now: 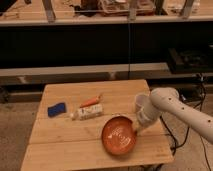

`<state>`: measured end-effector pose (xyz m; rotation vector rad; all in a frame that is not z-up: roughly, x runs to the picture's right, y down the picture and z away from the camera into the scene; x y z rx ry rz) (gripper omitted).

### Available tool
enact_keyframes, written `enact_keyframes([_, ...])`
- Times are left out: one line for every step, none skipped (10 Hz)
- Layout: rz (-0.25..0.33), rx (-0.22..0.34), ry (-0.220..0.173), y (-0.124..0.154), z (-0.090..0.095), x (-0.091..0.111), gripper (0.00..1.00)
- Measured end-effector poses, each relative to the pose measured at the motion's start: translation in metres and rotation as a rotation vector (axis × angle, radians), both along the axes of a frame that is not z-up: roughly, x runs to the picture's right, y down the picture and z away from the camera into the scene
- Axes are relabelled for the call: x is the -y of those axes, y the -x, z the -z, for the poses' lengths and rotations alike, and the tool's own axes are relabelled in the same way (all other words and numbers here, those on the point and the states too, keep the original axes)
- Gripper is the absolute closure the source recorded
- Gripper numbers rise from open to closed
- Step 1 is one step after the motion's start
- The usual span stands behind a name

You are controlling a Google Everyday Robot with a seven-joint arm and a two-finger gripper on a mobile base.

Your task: Drag the ceramic bowl in a circle

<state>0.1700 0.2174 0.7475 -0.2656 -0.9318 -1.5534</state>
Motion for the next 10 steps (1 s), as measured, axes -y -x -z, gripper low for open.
enact_keyframes([0.046, 0.030, -0.008, 0.002, 0.006, -0.008, 1.00])
enact_keyframes([0.100, 0.059, -0.014, 0.010, 0.014, -0.019, 1.00])
enact_keyframes([0.146, 0.085, -0.024, 0.022, 0.020, -0.027, 1.00])
enact_keyframes([0.196, 0.116, -0.033, 0.040, 0.026, -0.037, 1.00])
enact_keyframes([0.232, 0.138, -0.037, 0.058, 0.030, -0.043, 1.00])
enact_keyframes([0.286, 0.173, -0.039, 0.088, 0.035, -0.053, 1.00])
enact_keyframes([0.338, 0.206, -0.043, 0.118, 0.039, -0.060, 1.00])
enact_keyframes([0.371, 0.223, -0.046, 0.137, 0.042, -0.065, 1.00])
enact_keyframes([0.397, 0.233, -0.050, 0.158, 0.044, -0.066, 1.00])
enact_keyframes([0.400, 0.232, -0.051, 0.181, 0.044, -0.063, 1.00])
